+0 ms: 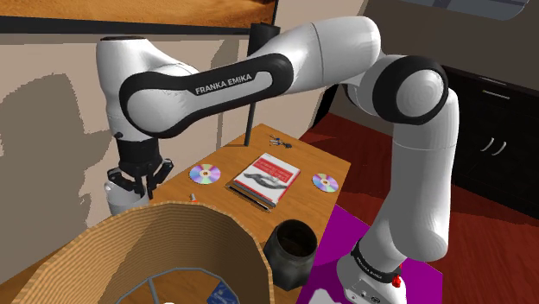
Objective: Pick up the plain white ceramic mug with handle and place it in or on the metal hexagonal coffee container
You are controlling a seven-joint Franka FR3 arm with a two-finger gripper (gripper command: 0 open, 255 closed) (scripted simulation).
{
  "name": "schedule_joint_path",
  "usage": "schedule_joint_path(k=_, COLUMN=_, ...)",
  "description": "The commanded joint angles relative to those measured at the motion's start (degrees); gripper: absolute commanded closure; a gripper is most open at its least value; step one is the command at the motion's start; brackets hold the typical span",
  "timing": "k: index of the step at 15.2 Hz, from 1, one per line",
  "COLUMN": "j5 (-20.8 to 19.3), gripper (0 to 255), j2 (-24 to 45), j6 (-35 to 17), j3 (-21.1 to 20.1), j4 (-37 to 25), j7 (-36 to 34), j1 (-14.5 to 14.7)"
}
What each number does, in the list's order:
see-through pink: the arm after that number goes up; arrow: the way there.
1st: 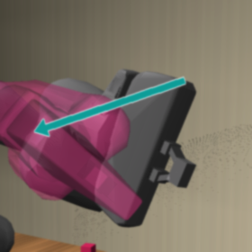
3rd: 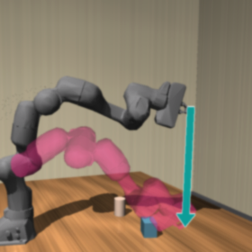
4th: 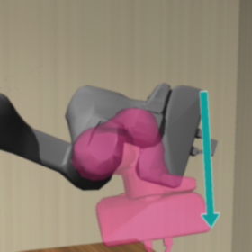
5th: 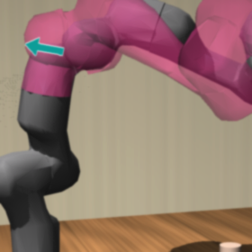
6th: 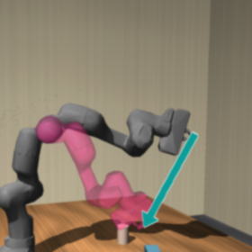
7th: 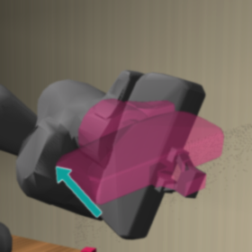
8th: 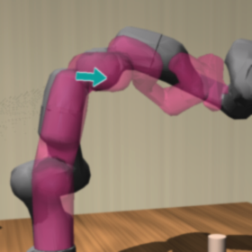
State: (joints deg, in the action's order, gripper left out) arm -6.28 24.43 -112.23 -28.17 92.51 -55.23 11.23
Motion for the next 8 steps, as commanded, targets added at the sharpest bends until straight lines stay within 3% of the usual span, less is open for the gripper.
schedule_joint_path(k=1, j5=0.2, gripper=255, j2=-0.4, j6=1.3, j3=-0.1, j4=-1.0, j7=0.1, j1=-0.1)
schedule_joint_path(k=8, j5=0.8, gripper=255, j2=-1.6, j6=6.2, j3=-0.4, j4=-4.7, j7=0.2, j1=0.0)
